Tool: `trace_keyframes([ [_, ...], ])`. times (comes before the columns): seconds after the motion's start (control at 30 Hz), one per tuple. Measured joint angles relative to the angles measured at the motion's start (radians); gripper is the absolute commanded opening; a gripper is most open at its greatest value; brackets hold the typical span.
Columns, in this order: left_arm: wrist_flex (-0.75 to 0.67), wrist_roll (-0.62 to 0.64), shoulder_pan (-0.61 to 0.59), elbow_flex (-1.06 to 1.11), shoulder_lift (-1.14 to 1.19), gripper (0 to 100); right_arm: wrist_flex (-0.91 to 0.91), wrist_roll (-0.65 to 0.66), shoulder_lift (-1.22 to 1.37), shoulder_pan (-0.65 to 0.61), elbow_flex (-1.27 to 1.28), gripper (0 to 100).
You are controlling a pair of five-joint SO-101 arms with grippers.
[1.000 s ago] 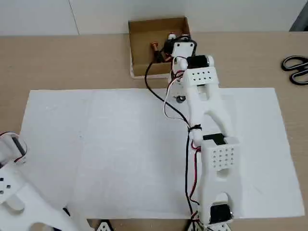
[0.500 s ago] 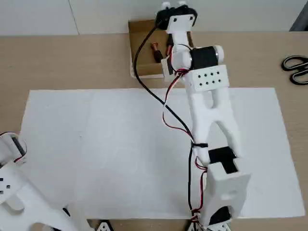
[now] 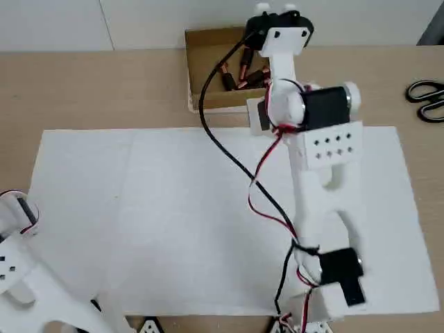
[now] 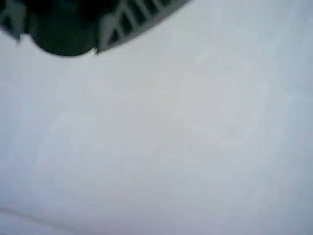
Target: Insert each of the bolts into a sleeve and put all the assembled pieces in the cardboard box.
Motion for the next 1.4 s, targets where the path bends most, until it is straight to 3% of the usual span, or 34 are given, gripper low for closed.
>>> trace_keyframes([
  [0.57, 0.0, 0.0, 0.0, 0.0, 0.0, 0, -0.064, 0.129, -0.189, 0.0, 0.402, 0.6],
  [1.13, 0.0, 0.0, 0.0, 0.0, 0.0, 0, -0.961, 0.133, -0.086, 0.025, 0.999, 0.7],
  [1.4, 0.0, 0.0, 0.0, 0.0, 0.0, 0, -1.151, 0.133, -0.084, 0.025, 1.125, 0.8],
])
